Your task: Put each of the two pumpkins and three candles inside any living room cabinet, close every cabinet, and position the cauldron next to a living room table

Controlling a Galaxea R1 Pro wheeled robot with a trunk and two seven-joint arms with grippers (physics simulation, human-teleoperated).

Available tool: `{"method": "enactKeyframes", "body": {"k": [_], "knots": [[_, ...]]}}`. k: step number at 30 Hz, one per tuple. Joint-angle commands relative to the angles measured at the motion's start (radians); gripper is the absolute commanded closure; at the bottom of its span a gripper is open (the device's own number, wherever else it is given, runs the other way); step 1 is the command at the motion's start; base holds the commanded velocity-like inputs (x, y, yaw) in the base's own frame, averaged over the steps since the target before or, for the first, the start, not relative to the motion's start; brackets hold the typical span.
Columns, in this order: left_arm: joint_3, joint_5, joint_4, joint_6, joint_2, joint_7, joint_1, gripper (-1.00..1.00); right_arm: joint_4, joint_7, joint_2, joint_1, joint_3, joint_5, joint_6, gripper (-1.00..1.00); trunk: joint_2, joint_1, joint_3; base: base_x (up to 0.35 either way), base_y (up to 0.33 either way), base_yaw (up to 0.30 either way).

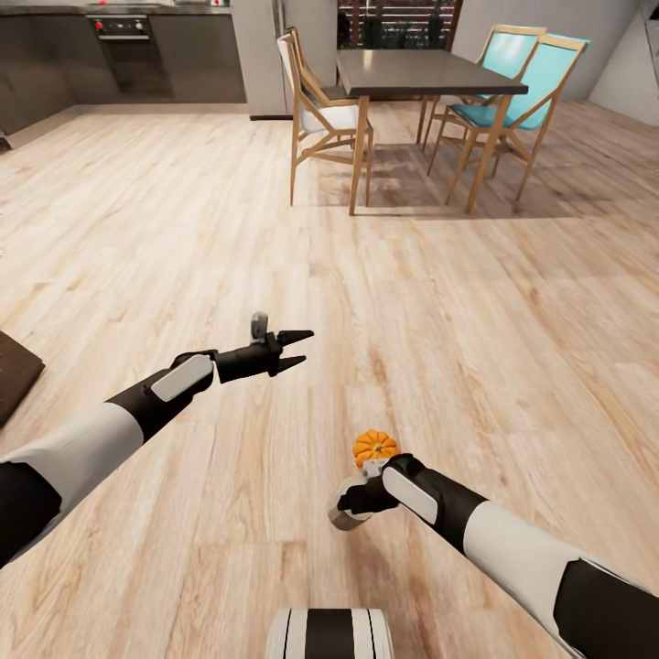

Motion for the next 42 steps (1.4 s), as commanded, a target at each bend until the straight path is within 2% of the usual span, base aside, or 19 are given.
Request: {"method": "enactKeyframes", "body": {"k": [1, 10, 17, 35, 42], "knots": [[0.0, -0.001, 0.0, 0.0, 0.0, 0.0, 0.0, -1.0, 0.0, 0.0, 0.0, 0.0, 0.001, -0.001, 0.0, 1.0, 0.0, 0.0, 0.004, 0.0, 0.0, 0.0], [0.001, -0.005, -0.001, 0.006, -0.001, 0.006, -0.001, -1.0, 0.002, 0.0, 0.002, 0.0, 0.004, -0.001, -0.006, 1.0, 0.002, -0.004, 0.039, 0.0, 0.0, 0.0], [0.0, -0.008, -0.001, 0.004, -0.018, 0.01, -0.001, -1.0, 0.009, -0.002, 0.005, 0.0, 0.005, -0.001, -0.01, 1.0, 0.004, -0.008, 0.066, 0.0, 0.0, 0.013], [-0.001, -0.008, 0.002, 0.007, -0.017, 0.011, -0.002, -1.0, 0.013, -0.008, 0.006, 0.0, 0.007, -0.001, -0.011, 1.0, 0.008, -0.016, 0.135, 0.0, 0.0, 0.258], [-0.002, -0.008, 0.002, 0.007, -0.016, 0.011, -0.001, -1.0, 0.012, -0.008, 0.006, 0.001, 0.007, 0.0, -0.012, 1.0, 0.01, -0.019, 0.162, 0.0, 0.0, 0.032]]}}
